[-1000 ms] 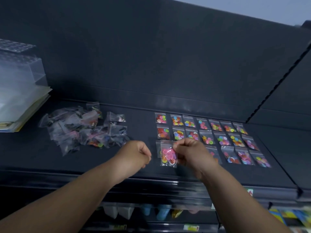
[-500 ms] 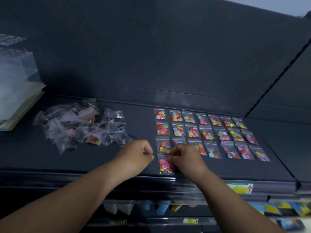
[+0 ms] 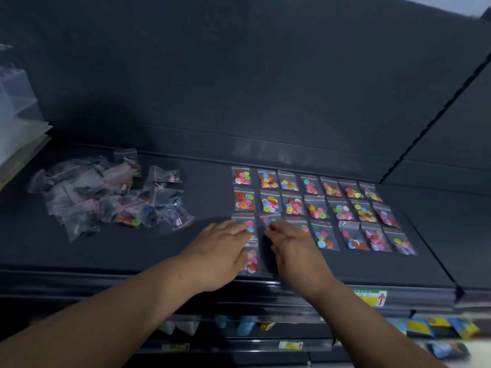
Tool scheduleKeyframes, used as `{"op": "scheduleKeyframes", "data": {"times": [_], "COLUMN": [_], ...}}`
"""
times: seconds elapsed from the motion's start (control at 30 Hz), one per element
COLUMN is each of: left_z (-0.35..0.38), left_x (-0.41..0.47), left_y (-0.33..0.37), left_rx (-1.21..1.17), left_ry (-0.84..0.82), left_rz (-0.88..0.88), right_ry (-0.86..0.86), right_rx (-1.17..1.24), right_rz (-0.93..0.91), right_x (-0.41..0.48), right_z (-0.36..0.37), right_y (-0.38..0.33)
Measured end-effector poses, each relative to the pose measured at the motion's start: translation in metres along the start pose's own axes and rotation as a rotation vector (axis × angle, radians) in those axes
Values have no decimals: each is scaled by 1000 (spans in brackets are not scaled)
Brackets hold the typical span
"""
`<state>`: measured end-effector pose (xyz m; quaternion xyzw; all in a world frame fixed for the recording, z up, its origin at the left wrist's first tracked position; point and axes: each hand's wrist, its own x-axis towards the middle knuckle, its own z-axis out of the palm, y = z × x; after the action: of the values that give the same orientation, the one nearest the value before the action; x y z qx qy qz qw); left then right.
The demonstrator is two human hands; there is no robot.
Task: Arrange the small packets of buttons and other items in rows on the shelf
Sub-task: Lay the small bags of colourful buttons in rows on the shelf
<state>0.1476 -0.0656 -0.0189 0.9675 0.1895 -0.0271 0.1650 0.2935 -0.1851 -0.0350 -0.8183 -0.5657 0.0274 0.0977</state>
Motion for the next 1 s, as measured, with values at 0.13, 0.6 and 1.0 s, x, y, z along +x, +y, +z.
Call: {"op": "scheduleKeyframes", "data": {"times": [0.13, 0.6, 1.0], "left_z": [0, -3, -37], "left_x": [8, 14, -17], "left_y": [6, 13, -8], "left_rx": [30, -69, 13], "left_ry": [-25, 101, 334], "left_rz": [-31, -86, -436], "right_ry": [-96, -104, -85], "right_rx": [-15, 23, 68], "right_rz": [-56, -132, -418], "right_x": [2, 15, 69], "right_z": [-3, -18, -39], "right_y": [10, 18, -21]}}
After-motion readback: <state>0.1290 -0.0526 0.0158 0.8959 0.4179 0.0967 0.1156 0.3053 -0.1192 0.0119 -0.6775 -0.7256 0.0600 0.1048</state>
